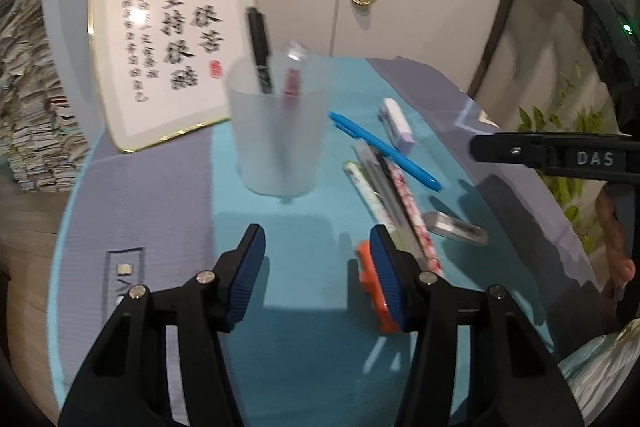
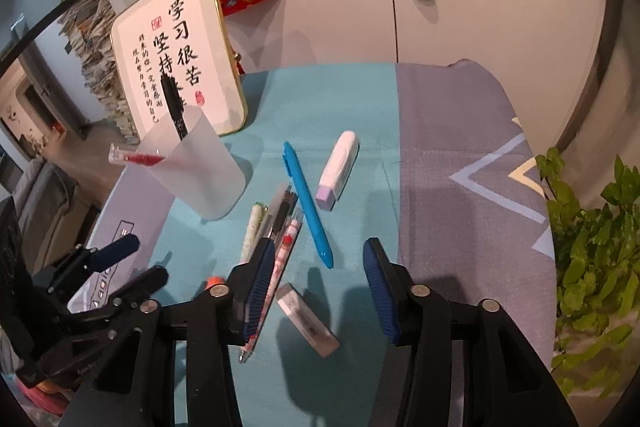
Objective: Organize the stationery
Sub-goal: 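Grasp the blue pen with the right gripper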
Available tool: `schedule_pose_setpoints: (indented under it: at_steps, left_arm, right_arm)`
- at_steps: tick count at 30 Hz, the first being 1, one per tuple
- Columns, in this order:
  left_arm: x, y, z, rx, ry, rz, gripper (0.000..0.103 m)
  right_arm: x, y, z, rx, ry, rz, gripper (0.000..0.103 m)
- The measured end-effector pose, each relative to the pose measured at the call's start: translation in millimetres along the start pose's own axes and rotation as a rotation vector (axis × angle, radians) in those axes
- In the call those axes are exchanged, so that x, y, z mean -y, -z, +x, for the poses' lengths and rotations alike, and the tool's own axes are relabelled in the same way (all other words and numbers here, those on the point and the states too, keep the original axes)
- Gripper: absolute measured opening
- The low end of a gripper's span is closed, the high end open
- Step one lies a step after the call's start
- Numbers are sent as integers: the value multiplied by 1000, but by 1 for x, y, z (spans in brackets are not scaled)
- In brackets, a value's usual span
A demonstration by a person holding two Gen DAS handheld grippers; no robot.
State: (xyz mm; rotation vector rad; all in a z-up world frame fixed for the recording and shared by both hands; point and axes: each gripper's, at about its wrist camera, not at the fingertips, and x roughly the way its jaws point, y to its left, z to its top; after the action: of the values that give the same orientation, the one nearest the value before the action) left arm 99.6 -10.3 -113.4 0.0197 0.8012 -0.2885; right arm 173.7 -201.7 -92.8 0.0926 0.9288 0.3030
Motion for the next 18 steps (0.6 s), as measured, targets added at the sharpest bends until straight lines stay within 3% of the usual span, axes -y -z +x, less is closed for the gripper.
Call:
schedule_pose_setpoints:
  at_steps: [3,8,13,15,18]
  left_arm:
    - [6,3,8,-34,44,-2,46]
    - [7,3,11,-44,57,1,44]
    - [6,-2,13,-45,55,-4,44]
    - [9,-3,15,-45,52,5,44]
    - [15,-5,24,-60,48,23,44]
  right_arm:
    - [-3,2,10,-33,-11,-17,37]
    - [-14,4,28,-62,14,-84,36]
    - [-18,3,45,-80,106,-134,35]
    - [-16,5,51,-102,160,-139,29]
    - [-11,5,57,-121,145,-127,26]
